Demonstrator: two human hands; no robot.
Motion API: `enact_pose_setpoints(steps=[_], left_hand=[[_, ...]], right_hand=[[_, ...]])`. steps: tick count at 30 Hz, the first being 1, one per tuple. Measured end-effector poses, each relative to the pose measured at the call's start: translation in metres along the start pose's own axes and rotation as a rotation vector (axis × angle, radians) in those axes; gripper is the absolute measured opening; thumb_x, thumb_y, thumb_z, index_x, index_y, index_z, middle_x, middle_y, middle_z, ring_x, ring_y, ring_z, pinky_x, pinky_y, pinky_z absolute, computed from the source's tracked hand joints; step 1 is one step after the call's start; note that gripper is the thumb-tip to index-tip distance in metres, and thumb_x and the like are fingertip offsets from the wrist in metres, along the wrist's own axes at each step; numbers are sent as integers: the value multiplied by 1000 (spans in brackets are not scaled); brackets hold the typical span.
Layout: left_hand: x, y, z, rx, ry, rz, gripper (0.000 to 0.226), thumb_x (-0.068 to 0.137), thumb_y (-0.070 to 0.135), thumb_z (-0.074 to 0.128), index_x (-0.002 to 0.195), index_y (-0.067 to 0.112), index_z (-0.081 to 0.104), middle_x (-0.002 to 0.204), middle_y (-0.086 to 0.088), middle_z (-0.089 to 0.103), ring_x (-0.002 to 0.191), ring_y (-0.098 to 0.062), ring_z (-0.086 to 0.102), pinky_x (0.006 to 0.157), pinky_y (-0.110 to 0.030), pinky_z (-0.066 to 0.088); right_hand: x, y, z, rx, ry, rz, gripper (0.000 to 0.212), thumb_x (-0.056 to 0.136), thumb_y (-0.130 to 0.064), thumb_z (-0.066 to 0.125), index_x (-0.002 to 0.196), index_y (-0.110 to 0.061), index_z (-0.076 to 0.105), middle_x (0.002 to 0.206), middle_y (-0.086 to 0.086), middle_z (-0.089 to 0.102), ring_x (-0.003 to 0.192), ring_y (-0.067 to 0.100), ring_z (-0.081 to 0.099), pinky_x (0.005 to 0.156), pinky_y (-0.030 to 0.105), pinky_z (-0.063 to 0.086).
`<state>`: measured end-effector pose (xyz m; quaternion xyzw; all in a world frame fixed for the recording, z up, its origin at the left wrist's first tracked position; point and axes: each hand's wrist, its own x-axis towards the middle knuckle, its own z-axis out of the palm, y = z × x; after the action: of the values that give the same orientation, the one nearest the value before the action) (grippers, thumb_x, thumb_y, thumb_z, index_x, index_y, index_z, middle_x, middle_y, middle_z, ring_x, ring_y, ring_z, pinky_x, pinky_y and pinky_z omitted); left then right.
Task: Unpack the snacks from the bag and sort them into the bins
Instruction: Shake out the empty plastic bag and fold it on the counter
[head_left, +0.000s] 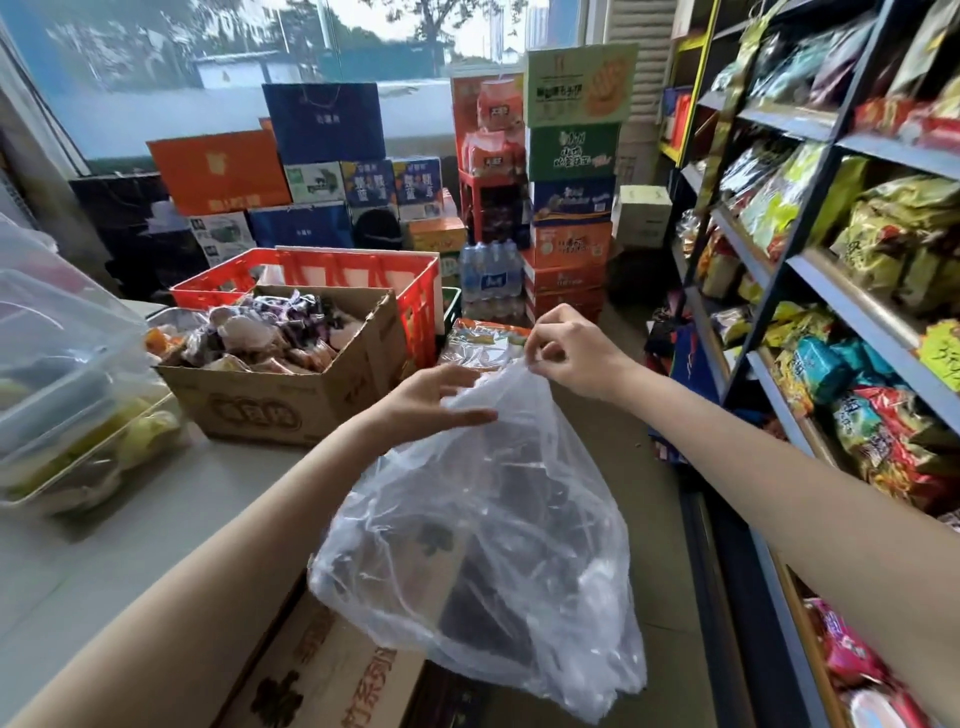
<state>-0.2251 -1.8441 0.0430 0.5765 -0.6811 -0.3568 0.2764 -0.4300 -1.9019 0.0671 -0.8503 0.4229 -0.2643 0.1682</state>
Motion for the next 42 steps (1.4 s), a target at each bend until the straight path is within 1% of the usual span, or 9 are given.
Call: enact_pose_setpoints(steps=[6, 10, 12, 15, 20, 25, 30, 33, 42], left_hand=[[22, 32, 13, 35, 331, 128, 15, 81, 22, 73, 79, 8, 69, 72, 2, 60, 62, -2, 50, 62, -18, 39], [16, 39, -2, -217, 254, 95, 9, 82, 17, 71, 79, 9, 67, 90, -13, 69, 82, -11, 61, 80, -24, 48], [12, 43, -9, -286, 217, 106, 10, 83, 11, 69, 88, 2, 68, 99, -12, 70, 90, -15, 64, 86, -24, 49], [11, 42, -16, -217, 156, 80, 8, 85, 11, 67, 91, 7, 64, 86, -3, 72, 68, -3, 62, 70, -13, 49], [16, 30, -24, -200, 446, 94, 7, 85, 22, 67, 79, 19, 66, 68, 5, 69, 62, -2, 60, 62, -17, 45], [16, 24, -44, -307, 571, 151, 10, 82, 22, 71, 91, 19, 71, 108, -7, 65, 94, -14, 58, 76, -19, 46], [11, 31, -60, 48, 480, 306, 12, 78, 20, 74, 78, 30, 68, 122, 6, 51, 119, -12, 43, 95, -25, 39], [7, 44, -57, -15, 334, 332, 13, 78, 12, 72, 86, 21, 70, 90, 6, 67, 80, 6, 59, 75, -15, 48], [-21, 0, -111, -285, 667, -39, 32, 81, 15, 70, 112, 6, 65, 80, 0, 64, 72, -10, 63, 67, -21, 52]], right_hand=[[4, -16, 1, 338, 23, 55, 41, 82, -14, 71, 119, -9, 55, 125, 9, 49, 107, 25, 59, 90, 29, 50], [-21, 11, 7, 163, -479, 344, 75, 76, -40, 74, 137, -14, 39, 134, 2, 47, 119, 17, 49, 102, 29, 41], [-34, 18, 24, 98, -567, 407, 63, 76, -38, 76, 127, -16, 49, 115, 1, 57, 106, 15, 56, 93, 26, 45], [-33, 22, 37, 44, -278, 366, 13, 81, -16, 72, 92, -10, 70, 82, 1, 66, 79, 13, 62, 76, 23, 48], [-11, 6, 6, -30, 52, 214, 10, 79, -16, 72, 80, -10, 64, 74, -3, 58, 71, 10, 53, 68, 24, 42], [-21, -10, 5, -140, -543, 133, 25, 78, -31, 75, 87, -8, 68, 86, 2, 64, 79, 16, 61, 66, 20, 48], [-2, -28, 0, 324, -190, 199, 57, 80, -35, 70, 129, -13, 51, 118, 0, 57, 107, 17, 56, 90, 29, 49], [15, -38, 8, 483, -227, 197, 47, 78, -20, 75, 120, -7, 57, 110, 8, 63, 98, 21, 61, 89, 37, 51], [-6, 22, -13, -203, -329, 405, 19, 74, -22, 79, 65, -12, 65, 66, -3, 59, 67, 10, 55, 57, 20, 43]])
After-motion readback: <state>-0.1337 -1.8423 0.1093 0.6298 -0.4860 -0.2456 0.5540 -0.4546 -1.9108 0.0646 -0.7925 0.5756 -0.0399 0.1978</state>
